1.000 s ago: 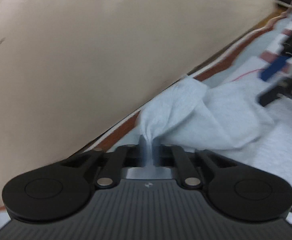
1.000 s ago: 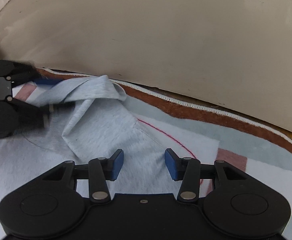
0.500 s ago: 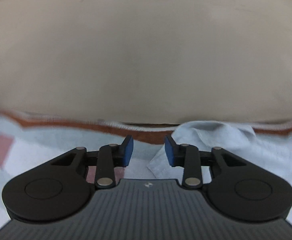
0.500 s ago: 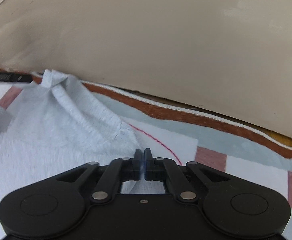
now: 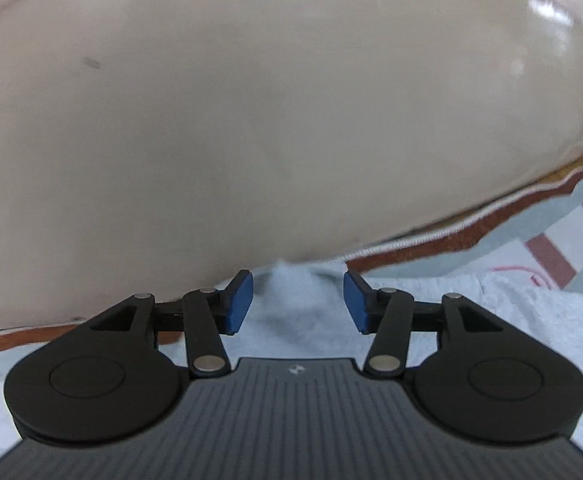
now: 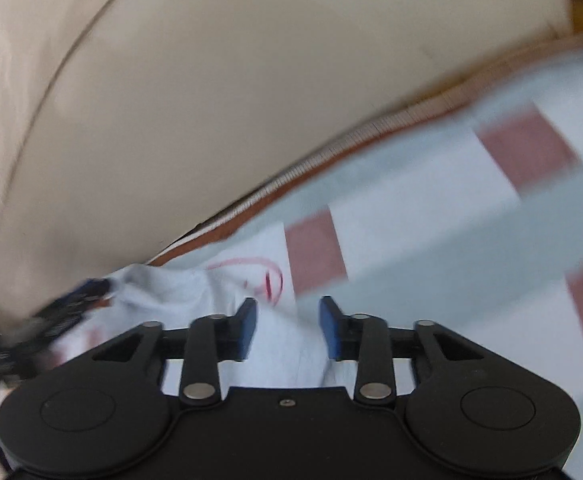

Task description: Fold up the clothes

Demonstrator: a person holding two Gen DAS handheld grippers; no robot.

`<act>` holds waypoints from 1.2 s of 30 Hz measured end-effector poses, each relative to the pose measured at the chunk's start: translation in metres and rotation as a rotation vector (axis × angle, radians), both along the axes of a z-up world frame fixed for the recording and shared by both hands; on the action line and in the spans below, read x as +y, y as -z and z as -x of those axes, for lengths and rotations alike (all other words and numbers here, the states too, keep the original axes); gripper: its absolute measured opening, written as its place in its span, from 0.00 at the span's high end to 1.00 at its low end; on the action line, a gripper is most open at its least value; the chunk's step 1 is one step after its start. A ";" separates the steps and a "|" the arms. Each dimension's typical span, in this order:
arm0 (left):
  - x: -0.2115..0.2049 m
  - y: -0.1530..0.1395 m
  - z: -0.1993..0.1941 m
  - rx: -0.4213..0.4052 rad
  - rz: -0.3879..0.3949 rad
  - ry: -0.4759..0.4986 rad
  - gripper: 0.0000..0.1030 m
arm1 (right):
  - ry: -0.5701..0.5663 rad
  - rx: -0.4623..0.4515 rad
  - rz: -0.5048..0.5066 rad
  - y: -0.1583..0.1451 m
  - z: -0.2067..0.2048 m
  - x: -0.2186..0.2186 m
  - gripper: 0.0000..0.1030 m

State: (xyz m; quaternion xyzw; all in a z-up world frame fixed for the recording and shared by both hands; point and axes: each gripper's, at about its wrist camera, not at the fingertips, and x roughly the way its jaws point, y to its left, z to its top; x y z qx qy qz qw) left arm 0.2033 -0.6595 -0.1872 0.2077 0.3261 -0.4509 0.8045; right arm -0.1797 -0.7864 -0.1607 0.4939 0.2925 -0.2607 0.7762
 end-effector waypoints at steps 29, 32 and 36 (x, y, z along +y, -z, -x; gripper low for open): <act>0.050 0.006 -0.059 0.371 0.427 -0.322 0.90 | 0.189 -0.207 0.045 0.045 0.002 0.027 0.95; 0.045 0.007 -0.052 0.373 0.416 -0.264 0.85 | 0.168 -0.172 0.041 0.047 -0.005 0.026 0.95; 0.020 0.005 -0.021 0.236 0.308 -0.104 0.56 | 0.145 -0.142 0.044 0.052 -0.011 0.024 0.95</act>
